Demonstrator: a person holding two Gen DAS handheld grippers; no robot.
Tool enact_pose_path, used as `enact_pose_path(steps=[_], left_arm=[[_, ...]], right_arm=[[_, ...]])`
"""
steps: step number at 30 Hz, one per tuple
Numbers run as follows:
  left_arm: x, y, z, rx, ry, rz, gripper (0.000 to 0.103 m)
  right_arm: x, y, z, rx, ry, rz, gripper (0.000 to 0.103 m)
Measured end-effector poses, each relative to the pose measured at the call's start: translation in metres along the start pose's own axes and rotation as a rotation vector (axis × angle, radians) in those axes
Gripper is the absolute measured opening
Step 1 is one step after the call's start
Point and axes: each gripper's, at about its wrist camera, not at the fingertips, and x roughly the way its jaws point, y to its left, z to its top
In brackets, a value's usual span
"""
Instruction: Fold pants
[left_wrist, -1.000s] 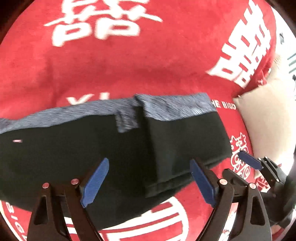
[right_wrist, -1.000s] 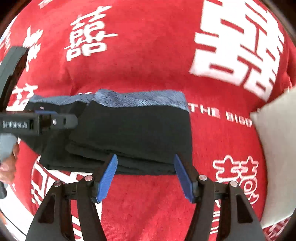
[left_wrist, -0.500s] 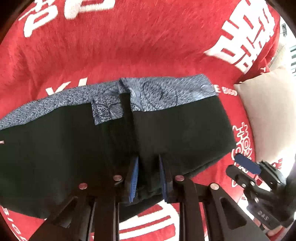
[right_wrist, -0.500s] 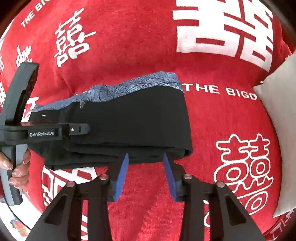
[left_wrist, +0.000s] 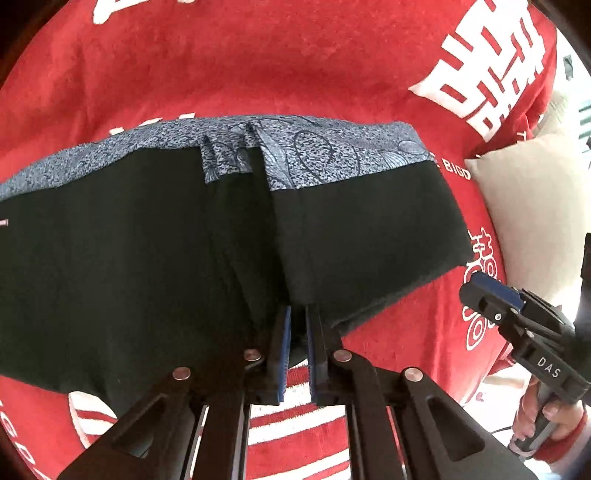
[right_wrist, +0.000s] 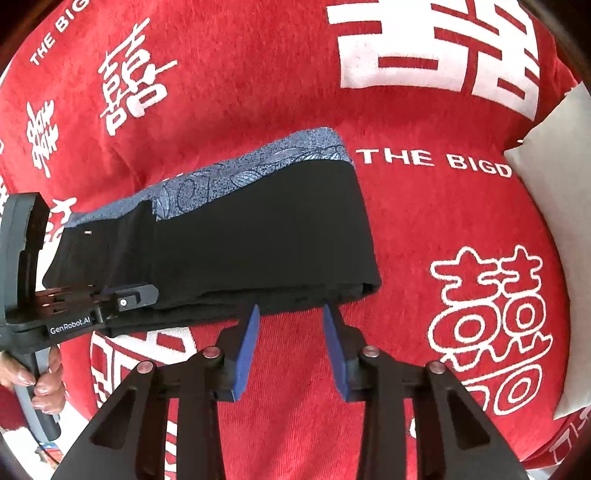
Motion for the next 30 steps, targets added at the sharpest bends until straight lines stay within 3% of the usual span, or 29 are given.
enact_pose_path(steps=[3,8,11,14,17,20,26,27,29,30], left_arm=[[0.001,-0.002,0.000,0.016,0.002,0.011,0.010],[-0.001,-0.002,-0.001,0.010,0.000,0.017,0.010],[0.000,-0.003,-0.002,0.003,-0.003,0.020,0.010],[0.001,-0.003,-0.003,-0.006,-0.007,0.022,0.010],[0.000,-0.003,-0.002,-0.020,-0.011,0.028,0.010],[-0.006,-0.004,0.000,-0.033,-0.023,0.047,0.010],[-0.031,-0.008,0.017,-0.042,-0.083,0.101,0.010],[-0.033,-0.010,0.021,-0.038,-0.090,0.104,0.010],[-0.033,-0.016,0.028,-0.017,-0.098,0.120,0.010],[-0.030,-0.019,0.031,-0.010,-0.095,0.132,0.010]], right_arm=[[-0.003,-0.011,0.014,0.039,-0.033,0.000,0.040],[0.008,-0.036,0.070,0.094,-0.067,0.003,0.040],[0.027,-0.047,0.103,0.129,-0.059,0.033,0.040],[0.052,-0.037,0.121,0.086,-0.025,0.058,0.039],[0.083,-0.011,0.122,-0.023,0.029,-0.002,0.039],[0.088,0.006,0.121,-0.081,0.010,-0.055,0.039],[0.072,0.021,0.110,-0.153,0.017,-0.017,0.041],[0.066,0.021,0.106,-0.153,0.016,0.005,0.043],[0.057,0.016,0.100,-0.105,0.017,0.049,0.072],[0.052,0.011,0.097,-0.064,0.010,0.062,0.078]])
